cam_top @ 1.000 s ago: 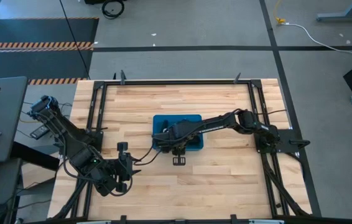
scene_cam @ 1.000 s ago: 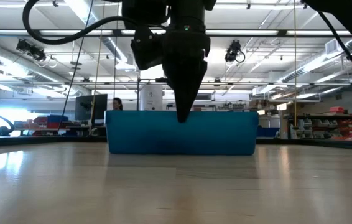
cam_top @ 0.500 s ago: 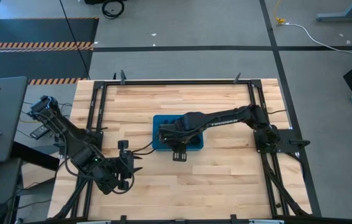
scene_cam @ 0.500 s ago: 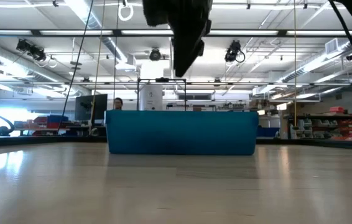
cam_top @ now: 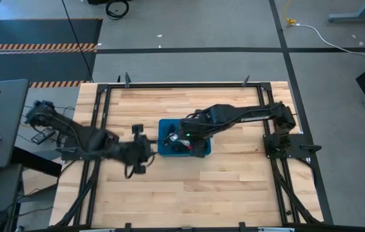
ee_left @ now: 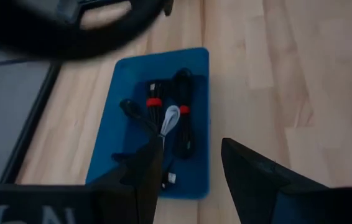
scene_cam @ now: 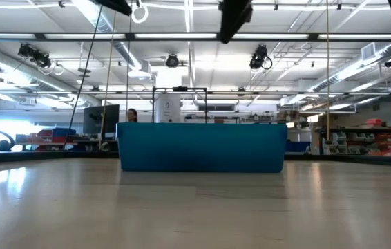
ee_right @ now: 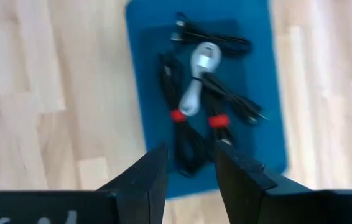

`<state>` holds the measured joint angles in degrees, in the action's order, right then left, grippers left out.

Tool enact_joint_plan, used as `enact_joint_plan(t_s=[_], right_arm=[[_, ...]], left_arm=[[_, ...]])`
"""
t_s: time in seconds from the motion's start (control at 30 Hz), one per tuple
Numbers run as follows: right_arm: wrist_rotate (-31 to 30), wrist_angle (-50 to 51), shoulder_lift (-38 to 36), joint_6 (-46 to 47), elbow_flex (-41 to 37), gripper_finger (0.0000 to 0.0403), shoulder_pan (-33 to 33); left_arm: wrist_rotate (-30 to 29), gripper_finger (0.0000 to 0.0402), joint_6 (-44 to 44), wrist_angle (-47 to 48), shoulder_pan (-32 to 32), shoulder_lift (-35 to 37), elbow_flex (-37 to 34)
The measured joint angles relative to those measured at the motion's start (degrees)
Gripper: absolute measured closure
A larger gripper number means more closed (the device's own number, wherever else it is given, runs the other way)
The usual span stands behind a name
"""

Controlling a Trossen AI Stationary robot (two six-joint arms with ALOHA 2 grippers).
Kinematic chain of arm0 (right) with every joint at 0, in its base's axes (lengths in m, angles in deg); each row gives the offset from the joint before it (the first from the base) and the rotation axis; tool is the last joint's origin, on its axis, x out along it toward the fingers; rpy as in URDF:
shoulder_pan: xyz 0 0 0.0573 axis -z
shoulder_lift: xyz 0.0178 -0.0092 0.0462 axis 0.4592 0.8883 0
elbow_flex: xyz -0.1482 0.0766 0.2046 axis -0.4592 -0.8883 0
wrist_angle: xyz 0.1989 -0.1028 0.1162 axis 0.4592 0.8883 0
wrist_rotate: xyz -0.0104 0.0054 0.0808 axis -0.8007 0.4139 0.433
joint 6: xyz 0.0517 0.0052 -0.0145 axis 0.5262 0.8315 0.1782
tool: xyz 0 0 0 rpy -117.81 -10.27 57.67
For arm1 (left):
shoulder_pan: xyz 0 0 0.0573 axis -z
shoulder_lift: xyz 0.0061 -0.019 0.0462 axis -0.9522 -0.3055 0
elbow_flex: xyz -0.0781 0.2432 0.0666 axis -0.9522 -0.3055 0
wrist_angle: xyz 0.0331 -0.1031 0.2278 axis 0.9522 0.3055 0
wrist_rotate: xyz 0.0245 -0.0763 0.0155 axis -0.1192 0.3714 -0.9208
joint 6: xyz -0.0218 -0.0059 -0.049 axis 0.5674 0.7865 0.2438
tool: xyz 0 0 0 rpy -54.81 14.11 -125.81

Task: Pick and place USB-C Cables
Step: Return to Home Position

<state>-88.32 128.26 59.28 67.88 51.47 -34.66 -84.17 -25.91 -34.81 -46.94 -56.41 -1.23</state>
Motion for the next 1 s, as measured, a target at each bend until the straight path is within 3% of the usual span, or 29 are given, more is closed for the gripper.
enact_joint_plan(t_s=[0.13, 0.3, 0.53, 0.77, 1.0], right_arm=[[-4.1, 3.5, -2.3, 1.6, 0.0, 0.0269, -1.1], [-8.9, 10.3, -3.5, 4.9, -0.5, 0.0269, -1.6], [-7.1, 9.8, -3.4, 4.0, -5.7, 0.0269, -1.7], [-4.3, 3.2, -6.2, 2.5, -11.0, 0.0296, 0.1], [4.5, -10.7, -15.8, 1.3, -20.6, 0.0394, 3.7]], left_arm=[[9.7, 0.023, -4.5, -1.9, -8.2, 1.6, 0.0], [16.2, 0.023, -6.8, 0.3, -16.2, 4.3, 0.0], [24.9, 0.0238, -8.6, -1.2, -21.5, 6.3, 0.0], [25.2, 0.0294, -9.8, -0.9, -21.5, 5.6, 0.0], [25.3, 0.039, -10.4, -0.4, -21.9, 5.9, 0.0]])
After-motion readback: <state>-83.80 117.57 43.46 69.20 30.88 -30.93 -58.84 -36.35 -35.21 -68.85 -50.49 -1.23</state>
